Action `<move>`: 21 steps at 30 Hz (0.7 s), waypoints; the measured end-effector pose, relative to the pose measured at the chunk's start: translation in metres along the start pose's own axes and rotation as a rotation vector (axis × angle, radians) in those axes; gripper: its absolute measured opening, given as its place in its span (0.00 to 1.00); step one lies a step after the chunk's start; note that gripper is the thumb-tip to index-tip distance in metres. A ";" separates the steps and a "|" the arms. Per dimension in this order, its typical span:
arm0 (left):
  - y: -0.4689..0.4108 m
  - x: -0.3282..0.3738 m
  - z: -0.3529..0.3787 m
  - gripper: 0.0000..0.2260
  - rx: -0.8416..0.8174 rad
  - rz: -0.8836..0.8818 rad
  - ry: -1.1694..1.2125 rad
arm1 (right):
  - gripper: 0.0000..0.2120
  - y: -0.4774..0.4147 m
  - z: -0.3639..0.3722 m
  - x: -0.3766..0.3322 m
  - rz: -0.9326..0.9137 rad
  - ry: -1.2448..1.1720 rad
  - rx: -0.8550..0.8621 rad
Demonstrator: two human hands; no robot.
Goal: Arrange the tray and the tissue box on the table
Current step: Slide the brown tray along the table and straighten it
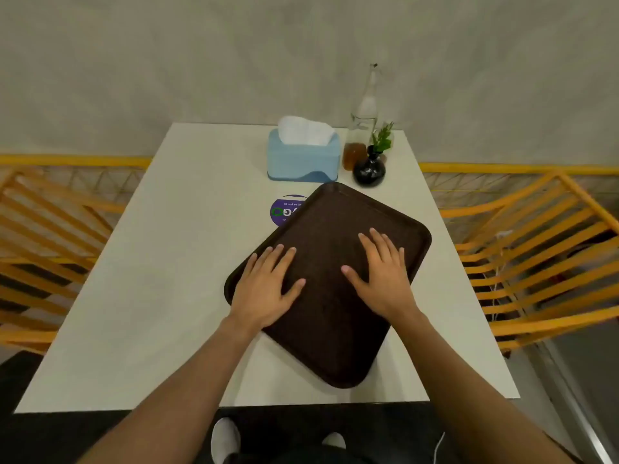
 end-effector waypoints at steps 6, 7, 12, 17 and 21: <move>0.012 0.000 0.025 0.34 -0.176 -0.057 -0.100 | 0.32 0.026 0.010 0.027 0.189 0.118 -0.069; 0.012 -0.001 0.027 0.34 -0.189 -0.064 -0.109 | 0.32 0.031 0.013 0.031 0.204 0.097 -0.088; 0.019 0.004 0.030 0.34 -0.197 -0.104 -0.118 | 0.31 0.039 0.020 0.042 0.210 0.018 -0.072; 0.043 0.015 0.034 0.34 -0.197 -0.163 -0.122 | 0.24 0.044 0.019 0.052 0.168 -0.062 -0.062; 0.063 0.033 0.036 0.33 -0.188 -0.220 -0.104 | 0.21 0.047 0.017 0.063 0.134 -0.102 -0.069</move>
Point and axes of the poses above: each hand's wrist, its own y-axis away from the middle knuckle, its own z-axis out of the palm, x = y × z, the point moved 1 cm from there along -y, towards the middle knuckle, and after that the axes turned 2 degrees about -y, right-handed, at the moved point
